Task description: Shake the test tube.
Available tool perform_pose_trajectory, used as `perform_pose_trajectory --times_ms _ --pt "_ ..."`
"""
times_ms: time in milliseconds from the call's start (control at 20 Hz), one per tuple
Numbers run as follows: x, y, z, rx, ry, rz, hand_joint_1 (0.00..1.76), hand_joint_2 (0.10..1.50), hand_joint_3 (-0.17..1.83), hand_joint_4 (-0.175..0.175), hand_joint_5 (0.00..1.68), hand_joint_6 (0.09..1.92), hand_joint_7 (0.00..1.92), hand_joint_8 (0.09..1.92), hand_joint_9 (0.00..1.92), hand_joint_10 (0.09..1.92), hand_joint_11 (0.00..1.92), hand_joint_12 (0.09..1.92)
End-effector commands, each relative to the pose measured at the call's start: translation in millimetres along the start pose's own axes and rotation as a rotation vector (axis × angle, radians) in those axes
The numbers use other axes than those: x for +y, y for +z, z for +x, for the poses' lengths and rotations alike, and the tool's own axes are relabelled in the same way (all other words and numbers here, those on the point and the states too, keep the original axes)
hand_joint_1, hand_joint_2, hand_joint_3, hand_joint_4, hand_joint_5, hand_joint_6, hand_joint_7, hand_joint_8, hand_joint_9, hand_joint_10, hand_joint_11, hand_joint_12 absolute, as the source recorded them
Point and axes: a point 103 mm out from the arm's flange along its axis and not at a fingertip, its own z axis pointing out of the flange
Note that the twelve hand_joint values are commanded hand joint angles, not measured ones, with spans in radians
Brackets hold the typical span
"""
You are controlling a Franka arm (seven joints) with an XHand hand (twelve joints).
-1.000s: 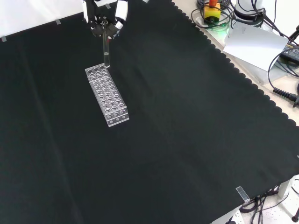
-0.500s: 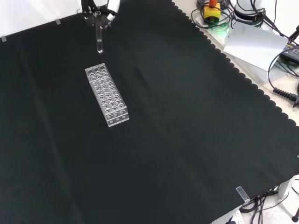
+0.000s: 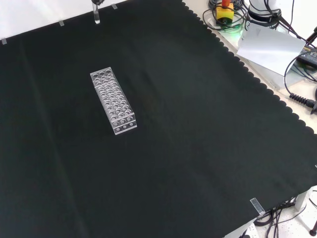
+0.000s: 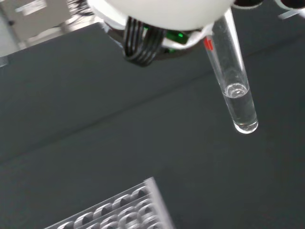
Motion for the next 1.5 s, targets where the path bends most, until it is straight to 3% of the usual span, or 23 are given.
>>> perform_pose_trajectory --times_ms 50,250,700,1150,1300,1500 --pt "6.7 -14.3 -20.7 -0.016 0.045 -0.039 1.23 0.67 0.59 -0.175 1.33 0.52 1.75 0.44 1.63 0.51 1.23 0.83" --pt "0.1 -7.6 5.1 0.014 -0.01 -0.023 1.23 0.67 0.59 -0.175 1.33 0.52 1.75 0.44 1.62 0.51 1.23 0.83" --pt "-20.8 4.9 92.6 0.175 -0.166 0.03 1.23 0.67 0.6 -0.175 1.33 0.52 1.75 0.44 1.62 0.51 1.23 0.83" --pt "-50.2 10.4 166.6 0.239 -0.348 0.076 1.23 0.67 0.6 -0.175 1.33 0.53 1.74 0.44 1.62 0.51 1.23 0.83" --pt "-52.6 10.1 173.1 0.239 -0.367 0.078 1.23 0.67 0.6 -0.175 1.33 0.53 1.74 0.44 1.62 0.52 1.23 0.83" --pt "-47.6 10.2 163.9 0.221 -0.346 0.074 1.23 0.67 0.6 -0.175 1.33 0.53 1.74 0.45 1.62 0.52 1.23 0.83"
